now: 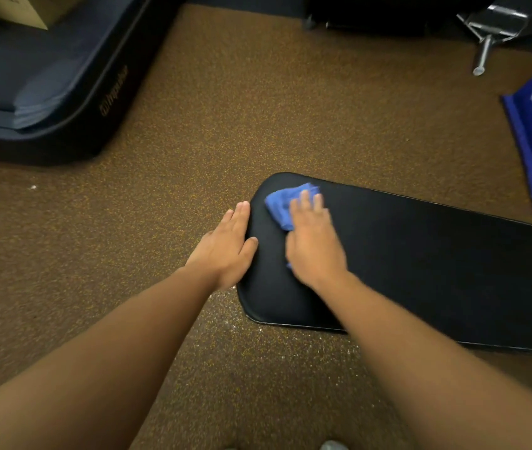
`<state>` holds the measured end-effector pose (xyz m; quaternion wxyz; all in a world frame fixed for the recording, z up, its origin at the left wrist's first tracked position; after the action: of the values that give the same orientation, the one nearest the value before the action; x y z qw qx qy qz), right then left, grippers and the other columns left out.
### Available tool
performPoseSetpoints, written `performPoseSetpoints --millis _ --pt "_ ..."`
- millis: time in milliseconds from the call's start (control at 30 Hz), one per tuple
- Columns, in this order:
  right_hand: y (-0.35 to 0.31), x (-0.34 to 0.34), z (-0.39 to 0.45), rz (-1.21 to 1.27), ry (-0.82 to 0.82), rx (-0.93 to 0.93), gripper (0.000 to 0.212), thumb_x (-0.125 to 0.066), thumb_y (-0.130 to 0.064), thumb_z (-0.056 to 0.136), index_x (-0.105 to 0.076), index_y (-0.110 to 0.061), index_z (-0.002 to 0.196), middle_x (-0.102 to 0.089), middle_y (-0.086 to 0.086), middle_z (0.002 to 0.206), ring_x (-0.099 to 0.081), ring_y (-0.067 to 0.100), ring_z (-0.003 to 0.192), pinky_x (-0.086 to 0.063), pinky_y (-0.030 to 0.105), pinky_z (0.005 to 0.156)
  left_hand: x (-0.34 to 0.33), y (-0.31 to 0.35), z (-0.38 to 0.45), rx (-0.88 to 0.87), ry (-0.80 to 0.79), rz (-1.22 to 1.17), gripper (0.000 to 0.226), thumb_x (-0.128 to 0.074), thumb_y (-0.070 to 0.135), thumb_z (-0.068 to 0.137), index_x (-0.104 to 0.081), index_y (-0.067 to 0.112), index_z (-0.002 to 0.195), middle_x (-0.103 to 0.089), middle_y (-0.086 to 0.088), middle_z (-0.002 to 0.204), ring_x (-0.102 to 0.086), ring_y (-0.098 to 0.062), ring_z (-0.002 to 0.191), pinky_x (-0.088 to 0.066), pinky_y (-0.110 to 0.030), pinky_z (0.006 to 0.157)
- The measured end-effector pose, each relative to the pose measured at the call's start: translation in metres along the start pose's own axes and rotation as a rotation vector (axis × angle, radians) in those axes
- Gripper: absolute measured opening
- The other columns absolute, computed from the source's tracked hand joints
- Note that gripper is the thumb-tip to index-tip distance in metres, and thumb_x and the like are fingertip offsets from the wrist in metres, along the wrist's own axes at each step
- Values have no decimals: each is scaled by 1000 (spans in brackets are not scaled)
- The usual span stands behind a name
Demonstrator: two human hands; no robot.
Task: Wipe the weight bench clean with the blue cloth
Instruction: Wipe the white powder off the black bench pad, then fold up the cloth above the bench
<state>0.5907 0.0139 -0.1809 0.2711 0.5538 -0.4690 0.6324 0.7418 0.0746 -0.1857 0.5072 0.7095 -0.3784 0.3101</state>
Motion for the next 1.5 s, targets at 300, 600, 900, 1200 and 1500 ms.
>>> performPoseSetpoints --millis 300,600,900,1200,1500 --pt "26 0 -120 -111 -219 515 59 -39 -23 84 -40 -8 141 -35 10 151 -27 26 142 -22 39 116 0 26 -31 -213 38 45 77 -24 38 81 -3 19 152 -3 1 160 1 -14 147 -16 -42 117" --pt "37 62 -127 801 -280 -102 33 -48 -2 85 -66 -13 110 -72 6 95 -68 15 88 -53 38 82 0 98 -58 -534 -133 122 99 -50 80 72 -22 24 149 -22 9 156 -17 -7 143 -16 -27 115" --pt "68 126 -151 1139 -374 -325 32 -54 -9 64 -48 -7 96 -59 2 81 -55 6 65 -44 21 60 26 180 -71 -598 -214 56 47 -63 36 82 -51 31 128 -63 12 112 -57 -7 96 -42 -21 78" --pt "76 226 -167 649 -469 -143 51 -80 -42 69 -55 -35 113 -65 -11 105 -62 3 94 -53 31 86 86 278 -77 -706 -364 214 34 -66 50 80 -53 26 100 -59 7 79 -55 -13 70 -46 -33 60" --pt "108 386 -203 493 -733 -27 13 -61 -12 83 -61 -15 96 -64 1 89 -57 9 78 -47 35 74 164 402 -109 -932 -506 367 35 -68 50 80 -39 32 87 -45 11 65 -42 -8 58 -32 -26 53"
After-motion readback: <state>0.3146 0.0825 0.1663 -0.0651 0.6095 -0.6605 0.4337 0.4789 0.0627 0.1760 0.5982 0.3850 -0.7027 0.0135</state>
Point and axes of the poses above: each hand's wrist, its own z-axis towards the middle knuckle, its own x-axis out of the back of the hand, y = z × x, the point moved 3 cm from there along z, towards the middle knuckle
